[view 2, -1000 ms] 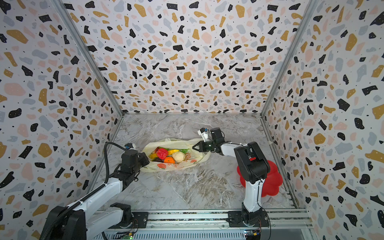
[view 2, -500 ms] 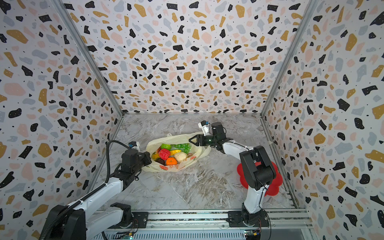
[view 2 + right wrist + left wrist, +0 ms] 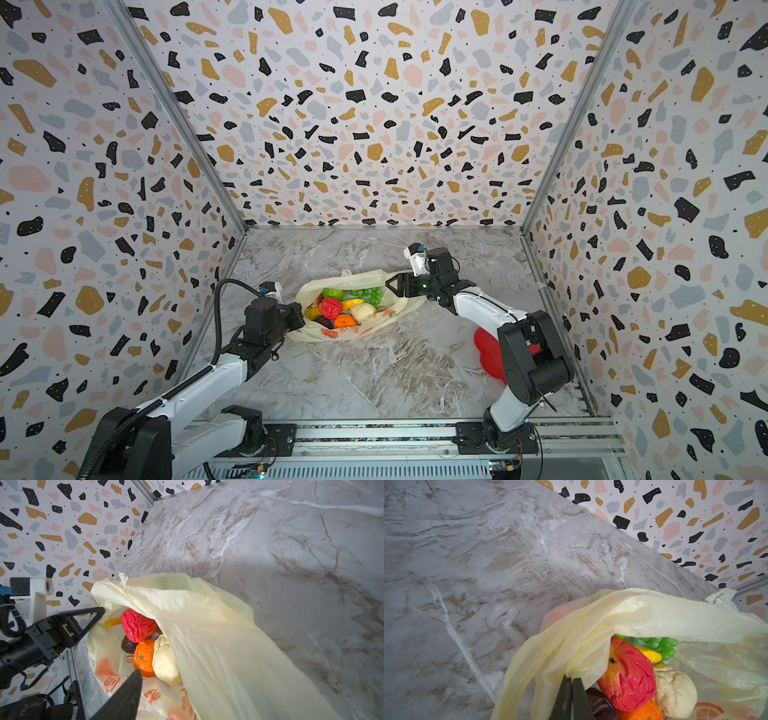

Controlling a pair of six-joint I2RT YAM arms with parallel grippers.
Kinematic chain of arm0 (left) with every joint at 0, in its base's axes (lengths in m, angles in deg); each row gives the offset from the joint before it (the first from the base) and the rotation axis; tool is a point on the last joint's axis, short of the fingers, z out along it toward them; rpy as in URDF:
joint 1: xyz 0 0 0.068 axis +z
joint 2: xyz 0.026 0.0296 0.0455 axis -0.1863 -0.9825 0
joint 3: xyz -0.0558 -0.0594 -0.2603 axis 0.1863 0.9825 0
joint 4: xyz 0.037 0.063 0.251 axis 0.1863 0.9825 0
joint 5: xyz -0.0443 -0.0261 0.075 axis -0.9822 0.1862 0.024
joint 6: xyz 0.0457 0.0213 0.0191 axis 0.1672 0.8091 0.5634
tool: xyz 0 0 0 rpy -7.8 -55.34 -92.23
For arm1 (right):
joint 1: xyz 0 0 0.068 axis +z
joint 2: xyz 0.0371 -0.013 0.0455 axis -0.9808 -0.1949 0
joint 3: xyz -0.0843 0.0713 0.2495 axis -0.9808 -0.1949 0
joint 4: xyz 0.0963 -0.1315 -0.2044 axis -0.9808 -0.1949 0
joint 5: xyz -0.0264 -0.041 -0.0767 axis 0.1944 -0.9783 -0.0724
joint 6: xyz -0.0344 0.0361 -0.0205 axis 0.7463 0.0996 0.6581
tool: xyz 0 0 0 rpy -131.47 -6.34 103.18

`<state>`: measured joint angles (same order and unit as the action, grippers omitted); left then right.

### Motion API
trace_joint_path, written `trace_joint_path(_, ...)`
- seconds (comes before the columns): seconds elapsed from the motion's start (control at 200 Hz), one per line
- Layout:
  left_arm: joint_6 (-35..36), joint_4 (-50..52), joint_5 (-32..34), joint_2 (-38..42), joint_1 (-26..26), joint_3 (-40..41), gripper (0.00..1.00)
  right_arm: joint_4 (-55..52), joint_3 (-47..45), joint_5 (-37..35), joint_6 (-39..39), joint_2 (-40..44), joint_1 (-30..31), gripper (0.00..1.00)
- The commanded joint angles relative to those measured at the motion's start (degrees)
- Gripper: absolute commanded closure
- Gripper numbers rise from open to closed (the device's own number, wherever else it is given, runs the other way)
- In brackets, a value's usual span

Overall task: Take fruits out of the plastic bag
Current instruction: Spread open the plastic bag at the center of the table.

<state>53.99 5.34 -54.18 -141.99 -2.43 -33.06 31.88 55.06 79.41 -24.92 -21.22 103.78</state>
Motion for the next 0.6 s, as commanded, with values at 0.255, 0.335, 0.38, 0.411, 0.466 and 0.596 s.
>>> trace_joint_path(0.255, 1.7, -3.7, 1.1, -1.3, -3.9, -2.4, 1.00, 1.0, 2.5, 1.2, 1.8, -3.6, 3.4, 0.62)
trace_joint_path(0.335, 1.7, -2.8, 3.1, -1.3, -4.0, -2.3, 1.00, 2.8, 2.9, 3.3, 1.0, -4.7, 1.7, 0.64)
trace_joint_path(0.38, 1.8, -2.7, 3.2, -1.6, -3.9, -2.2, 1.00, 2.5, 3.5, 3.8, 1.2, -5.1, 1.4, 0.62)
trace_joint_path(0.411, 1.6, -2.9, 2.9, -1.9, -4.0, -2.2, 1.00, 1.6, 4.0, 3.4, 1.8, -5.2, 1.8, 0.58)
trace_joint_path(0.466, 1.5, -3.3, 2.5, -2.2, -3.9, -2.0, 1.00, 0.1, 4.7, 0.8, 3.1, -4.9, 3.0, 0.53)
trace_joint_path(0.596, 1.7, -3.6, 2.7, -1.9, -4.0, -2.0, 1.00, -3.4, 5.0, -6.5, 5.2, -3.7, 6.9, 0.44)
